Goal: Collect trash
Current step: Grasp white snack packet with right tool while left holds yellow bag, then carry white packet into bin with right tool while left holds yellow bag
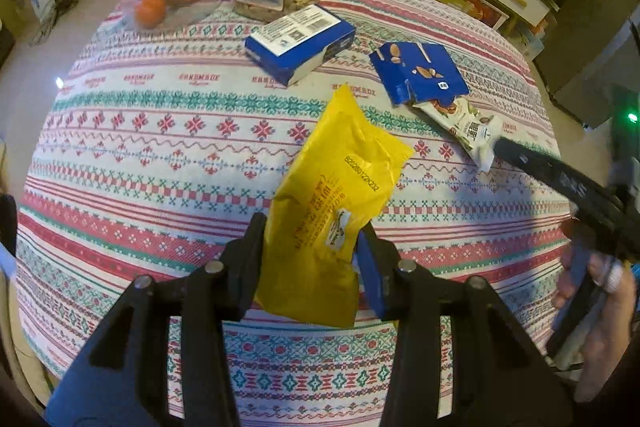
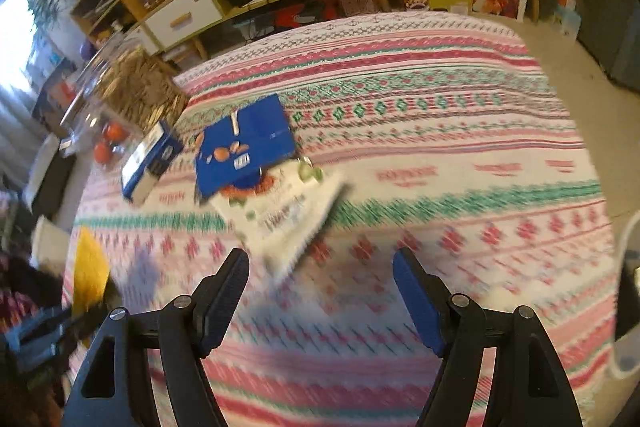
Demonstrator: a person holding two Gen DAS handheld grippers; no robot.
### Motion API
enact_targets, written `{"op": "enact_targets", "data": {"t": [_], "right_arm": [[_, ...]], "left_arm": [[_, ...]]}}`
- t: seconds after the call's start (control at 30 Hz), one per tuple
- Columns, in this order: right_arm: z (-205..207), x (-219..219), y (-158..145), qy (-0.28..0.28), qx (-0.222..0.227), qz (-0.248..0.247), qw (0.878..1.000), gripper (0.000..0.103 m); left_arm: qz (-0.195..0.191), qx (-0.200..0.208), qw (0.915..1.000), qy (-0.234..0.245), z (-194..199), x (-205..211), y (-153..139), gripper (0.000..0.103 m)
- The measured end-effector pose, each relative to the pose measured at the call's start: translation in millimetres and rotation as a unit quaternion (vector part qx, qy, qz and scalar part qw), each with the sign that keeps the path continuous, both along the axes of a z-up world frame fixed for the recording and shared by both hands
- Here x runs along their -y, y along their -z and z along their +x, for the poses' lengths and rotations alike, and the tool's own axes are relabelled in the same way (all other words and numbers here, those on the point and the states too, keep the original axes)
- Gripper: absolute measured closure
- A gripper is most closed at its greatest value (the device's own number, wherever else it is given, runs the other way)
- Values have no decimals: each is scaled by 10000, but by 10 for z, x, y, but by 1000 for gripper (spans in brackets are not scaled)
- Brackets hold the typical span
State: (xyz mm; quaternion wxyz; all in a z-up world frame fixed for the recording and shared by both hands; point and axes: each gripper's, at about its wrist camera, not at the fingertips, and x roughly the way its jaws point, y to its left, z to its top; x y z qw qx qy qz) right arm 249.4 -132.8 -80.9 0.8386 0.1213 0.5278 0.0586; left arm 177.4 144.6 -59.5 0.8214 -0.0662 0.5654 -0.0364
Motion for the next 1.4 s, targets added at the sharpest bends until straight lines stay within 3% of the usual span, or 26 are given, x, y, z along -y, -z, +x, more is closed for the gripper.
{"op": "enact_targets", "data": {"t": [0.13, 0.23, 0.3, 0.57, 0.9, 1.27, 1.4], "right_arm": [[143, -79, 117, 176, -36, 32, 9998, 40], [196, -114, 178, 168, -46, 182, 9997, 65], [187, -132, 177, 76, -2, 310, 9995, 87], [-105, -66, -163, -350, 281, 152, 9989, 93], [-608, 509, -536, -413, 411, -260, 9980, 93], [-1082, 1349, -745, 107, 620, -669, 9958, 93], [-1190, 1670, -754, 525, 513, -463, 9962, 93]], "left_arm": [[-99, 92, 9999, 46, 7, 17, -60, 58], [-189, 127, 9997, 75, 6, 44, -93, 58], [-205, 136, 9996, 105, 3, 82, -107, 58], [-179, 185, 9993, 273, -15, 279, -121, 58], [-159, 317, 9969, 703, -96, 743, -193, 58], [-130, 556, 9922, 1111, -152, 1229, -291, 58], [-100, 560, 9919, 1137, -123, 1367, -238, 58]]}}
